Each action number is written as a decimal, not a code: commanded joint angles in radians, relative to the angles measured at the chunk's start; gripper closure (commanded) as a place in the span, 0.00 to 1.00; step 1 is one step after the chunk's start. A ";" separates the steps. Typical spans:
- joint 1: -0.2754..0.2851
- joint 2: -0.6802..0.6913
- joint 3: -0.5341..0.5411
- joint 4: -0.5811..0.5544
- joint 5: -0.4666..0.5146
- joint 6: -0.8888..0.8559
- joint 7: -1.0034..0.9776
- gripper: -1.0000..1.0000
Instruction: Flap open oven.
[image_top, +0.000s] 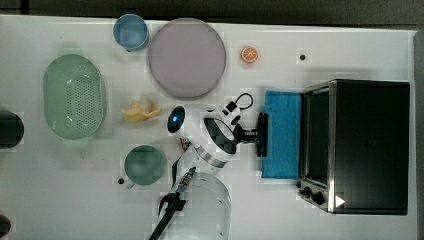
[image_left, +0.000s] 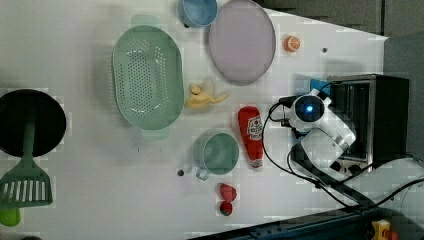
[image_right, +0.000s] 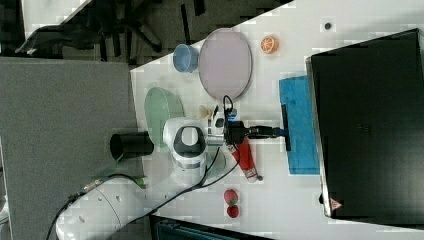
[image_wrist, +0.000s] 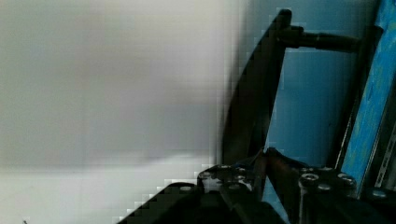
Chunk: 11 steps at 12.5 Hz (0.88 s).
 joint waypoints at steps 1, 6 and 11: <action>0.005 -0.103 -0.010 0.019 0.051 0.054 0.061 0.83; -0.009 -0.302 -0.011 0.019 0.344 0.049 0.060 0.83; -0.021 -0.513 -0.013 0.030 0.654 -0.089 0.061 0.83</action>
